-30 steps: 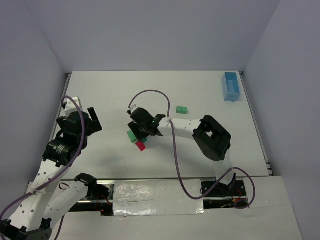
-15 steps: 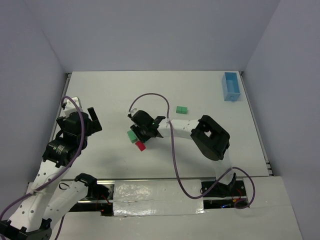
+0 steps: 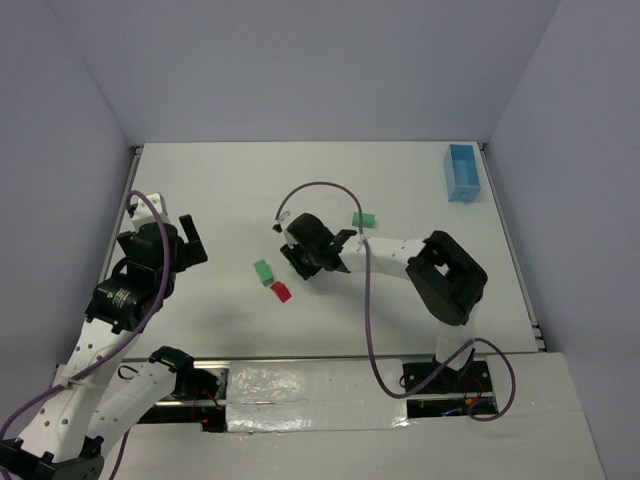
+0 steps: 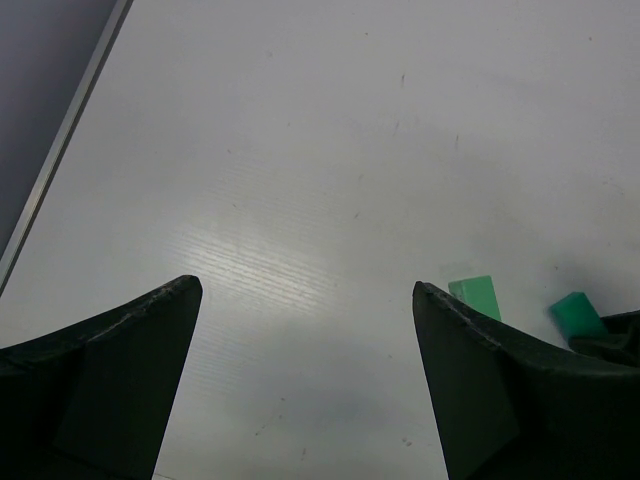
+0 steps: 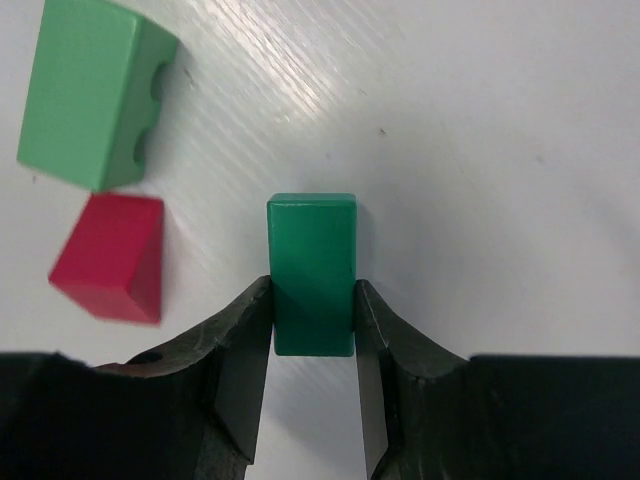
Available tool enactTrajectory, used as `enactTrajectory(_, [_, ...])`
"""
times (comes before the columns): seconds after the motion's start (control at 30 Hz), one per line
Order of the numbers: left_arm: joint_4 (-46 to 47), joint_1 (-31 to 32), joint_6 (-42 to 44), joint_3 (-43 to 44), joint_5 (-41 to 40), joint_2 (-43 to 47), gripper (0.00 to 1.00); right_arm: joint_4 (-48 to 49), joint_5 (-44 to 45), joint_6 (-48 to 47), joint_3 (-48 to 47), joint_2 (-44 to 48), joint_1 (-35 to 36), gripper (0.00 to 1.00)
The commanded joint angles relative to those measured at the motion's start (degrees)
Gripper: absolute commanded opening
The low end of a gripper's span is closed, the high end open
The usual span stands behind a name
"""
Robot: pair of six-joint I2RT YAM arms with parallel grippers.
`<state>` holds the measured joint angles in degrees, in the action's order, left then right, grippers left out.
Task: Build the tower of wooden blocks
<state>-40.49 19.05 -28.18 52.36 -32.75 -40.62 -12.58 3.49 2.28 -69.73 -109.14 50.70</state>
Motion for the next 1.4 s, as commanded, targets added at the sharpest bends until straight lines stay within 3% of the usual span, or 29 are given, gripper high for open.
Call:
enactTrajectory(0.0, [2.78, -0.24, 1.82, 0.2, 3.21, -0.77, 1.0, 6.16, -2.51, -8.77, 4.07, 10.51, -1.74, 0.11])
enactTrajectory(0.03, [2.87, -0.24, 1.3, 0.55, 7.14, -1.12, 1.0, 6.6, -3.04, -10.44, 5.04, 12.01, -1.92, 0.03])
enactTrajectory(0.1, [3.66, -0.33, -0.46, 1.34, 13.47, -1.39, 1.0, 7.04, -5.14, -13.96, 7.41, 16.67, -2.27, 0.01])
enactTrajectory(0.13, [6.27, -0.24, -2.38, 1.26, 22.38, -1.39, 0.99, 6.69, -6.03, -14.84, 8.03, 18.33, -2.18, 0.0])
enactTrajectory(0.2, [10.49, -0.33, -6.85, 1.08, 35.31, -2.44, 0.99, 7.56, -10.05, -16.95, 10.22, 24.2, -2.27, 0.0])
enactTrajectory(0.23, [11.91, -0.33, -8.71, 1.08, 35.39, -2.97, 0.99, 7.57, -11.99, -17.66, 11.36, 26.24, -2.27, 0.0])
enactTrajectory(0.27, [13.58, -0.24, -10.64, 0.56, 42.96, -3.67, 0.99, 9.22, -14.01, -18.88, 13.9, 30.26, -2.18, 0.0])
enactTrajectory(0.43, [28.14, -0.15, -21.97, -3.65, 61.81, -8.23, 1.0, 8.73, -25.78, -22.15, 16.04, 35.14, -2.36, 0.0])
enactTrajectory(0.53, [32.83, 0.2, -26.65, -6.21, 65.09, -10.79, 0.98, 8.1, -28.79, -22.06, 14.8, 34.96, -2.1, 0.01])
enactTrajectory(0.8, [35.75, 5.29, -26.49, -7.54, 66.24, -18.08, 0.7, 7.92, -32.57, -24.6, 14.63, 37.24, -1.74, 0.02])
enactTrajectory(1.0, [39.78, 6.0, -27.71, -8.94, 69.13, -20.9, 0.67, 5.29, -33.2, -26.63, 14.45, 37.42, -1.48, 0.03])
enactTrajectory(1.03, [39.7, 6.0, -27.28, -8.59, 69.23, -21.16, 0.61, 4.85, -33.11, -27.24, 14.54, 37.42, -1.48, 0.03])
enactTrajectory(1.13, [37.16, 6.0, -26.14, -7.19, 69.05, -21.69, 0.56, 3.18, -32.84, -28.29, 14.36, 37.69, -1.04, 0.02])
enactTrajectory(1.37, [31.44, 6.0, -22.18, -5.42, 68.96, -22.57, 0.54, 4.05, -29.59, -32.16, 16.65, 40.23, 0.54, 0.0])
